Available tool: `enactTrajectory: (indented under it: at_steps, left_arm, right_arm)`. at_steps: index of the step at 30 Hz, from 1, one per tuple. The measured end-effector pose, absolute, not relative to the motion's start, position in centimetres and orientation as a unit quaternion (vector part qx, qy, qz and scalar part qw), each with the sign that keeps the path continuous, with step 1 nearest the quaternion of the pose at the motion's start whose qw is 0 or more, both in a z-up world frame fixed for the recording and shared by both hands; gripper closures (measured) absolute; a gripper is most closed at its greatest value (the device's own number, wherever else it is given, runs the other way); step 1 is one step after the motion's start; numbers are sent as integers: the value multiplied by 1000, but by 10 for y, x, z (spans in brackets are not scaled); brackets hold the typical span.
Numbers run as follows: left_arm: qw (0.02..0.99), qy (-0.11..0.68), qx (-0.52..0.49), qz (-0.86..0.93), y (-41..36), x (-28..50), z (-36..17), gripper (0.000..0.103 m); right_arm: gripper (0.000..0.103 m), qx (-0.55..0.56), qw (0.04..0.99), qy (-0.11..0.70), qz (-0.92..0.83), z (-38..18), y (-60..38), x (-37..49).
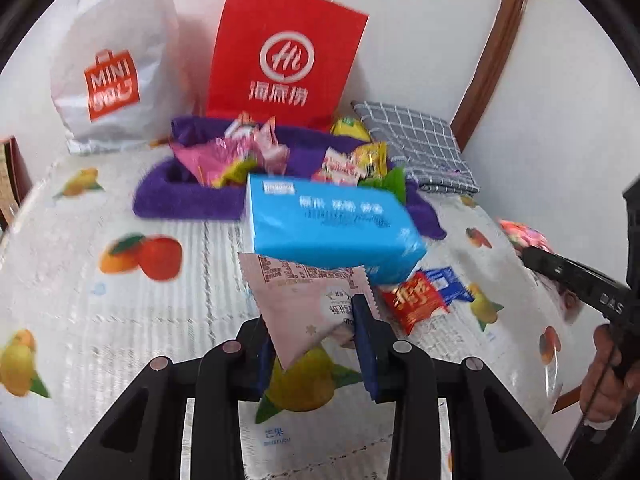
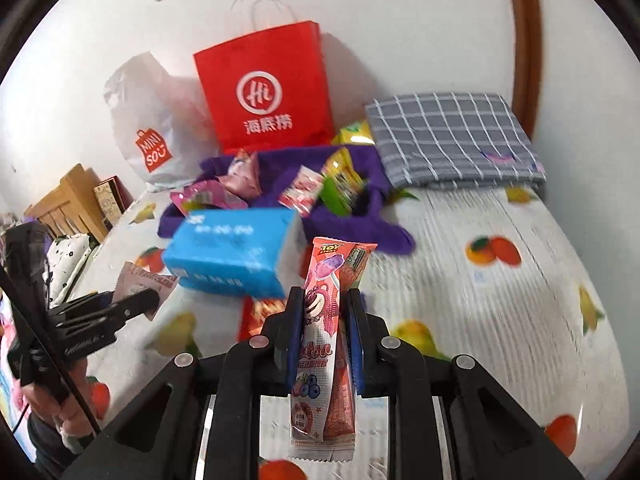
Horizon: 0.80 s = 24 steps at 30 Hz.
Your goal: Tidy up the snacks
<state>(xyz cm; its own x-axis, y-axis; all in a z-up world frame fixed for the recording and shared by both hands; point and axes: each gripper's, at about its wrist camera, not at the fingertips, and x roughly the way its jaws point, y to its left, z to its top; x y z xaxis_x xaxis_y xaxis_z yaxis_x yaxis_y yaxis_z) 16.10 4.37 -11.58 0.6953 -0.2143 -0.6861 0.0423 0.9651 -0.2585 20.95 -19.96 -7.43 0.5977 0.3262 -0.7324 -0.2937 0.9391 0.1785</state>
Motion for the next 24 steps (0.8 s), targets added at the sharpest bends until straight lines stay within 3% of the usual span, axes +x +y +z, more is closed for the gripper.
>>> enactTrajectory:
  at_steps: [15,24]
  left_arm:
    - [917,377,-121,-52,70,207,-45,70]
    - [914,380,-137,-29,102,265,-31,70]
  right_arm:
    - [83,4,897,393,202,-25,-146,281]
    - [82,0,895,392,213,-17,-118,354]
